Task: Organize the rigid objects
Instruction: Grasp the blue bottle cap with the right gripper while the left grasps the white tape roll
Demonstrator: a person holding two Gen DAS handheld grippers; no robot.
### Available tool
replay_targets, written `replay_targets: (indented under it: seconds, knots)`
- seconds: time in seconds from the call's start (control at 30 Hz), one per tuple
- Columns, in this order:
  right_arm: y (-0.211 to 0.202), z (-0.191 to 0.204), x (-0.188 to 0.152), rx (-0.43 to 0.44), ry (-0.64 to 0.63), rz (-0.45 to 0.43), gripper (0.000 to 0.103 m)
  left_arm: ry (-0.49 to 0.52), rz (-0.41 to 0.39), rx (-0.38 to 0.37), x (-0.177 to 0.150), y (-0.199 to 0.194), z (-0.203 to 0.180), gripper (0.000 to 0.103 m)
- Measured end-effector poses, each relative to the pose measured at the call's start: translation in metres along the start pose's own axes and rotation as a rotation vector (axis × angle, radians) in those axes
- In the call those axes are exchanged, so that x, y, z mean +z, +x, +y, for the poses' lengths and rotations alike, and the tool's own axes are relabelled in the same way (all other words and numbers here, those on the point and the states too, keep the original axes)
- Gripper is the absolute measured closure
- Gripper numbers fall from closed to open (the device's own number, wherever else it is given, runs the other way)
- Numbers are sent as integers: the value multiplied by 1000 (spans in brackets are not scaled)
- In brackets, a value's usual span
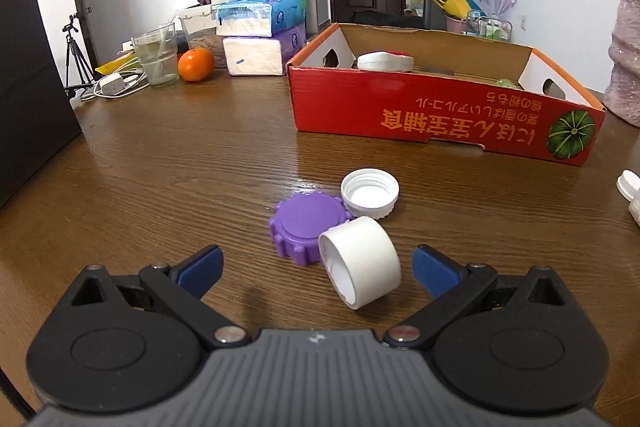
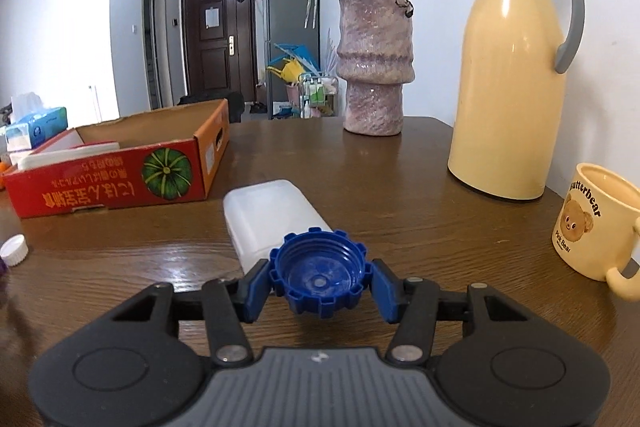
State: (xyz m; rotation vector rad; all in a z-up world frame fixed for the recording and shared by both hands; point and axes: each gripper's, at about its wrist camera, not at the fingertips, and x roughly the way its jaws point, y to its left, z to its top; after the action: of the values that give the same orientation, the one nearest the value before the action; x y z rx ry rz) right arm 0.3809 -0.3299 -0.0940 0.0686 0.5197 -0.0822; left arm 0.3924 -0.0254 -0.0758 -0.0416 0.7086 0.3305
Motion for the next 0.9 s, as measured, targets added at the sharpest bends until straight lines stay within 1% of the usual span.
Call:
replay_targets:
  seconds: [0.07,0.1,0.13,0.17,0.23,0.27,0.33,0.37,0.57,0.9]
  knots:
    - [-2,3,0,-5,7,-10,50,1,-10,-13,0,0,0,6]
    - [-2,5,-1,-5,8,-13,50,-2,-8,-22,0,1,1,11]
    - [-3,6,-1,-3,9,-16,50,-8,-1,-29,1,3,2,20]
    - [-3,7,-1,-1,10,-19,51,-12,6,-38,1,4,3,25]
    - [-5,11,-3,1,10,-22,51,-17,19,-67,1,6,4,44]
    - [-5,12,-3,1,9,-23,50,-17,20,-78,1,7,5,50]
    - [-6,15,-4,3,4,-26,50,-15,20,-97,1,6,6,75]
    - [-7,16,-5,5,2,-27,50,-16,21,-109,1,6,7,78]
    - [-12,19,-8,10,15,-36,50,-15,-3,-163,-1,-1,16,78]
    - [-23,26,-13,13,30,-59,50,-8,-31,-216,-4,-13,31,78]
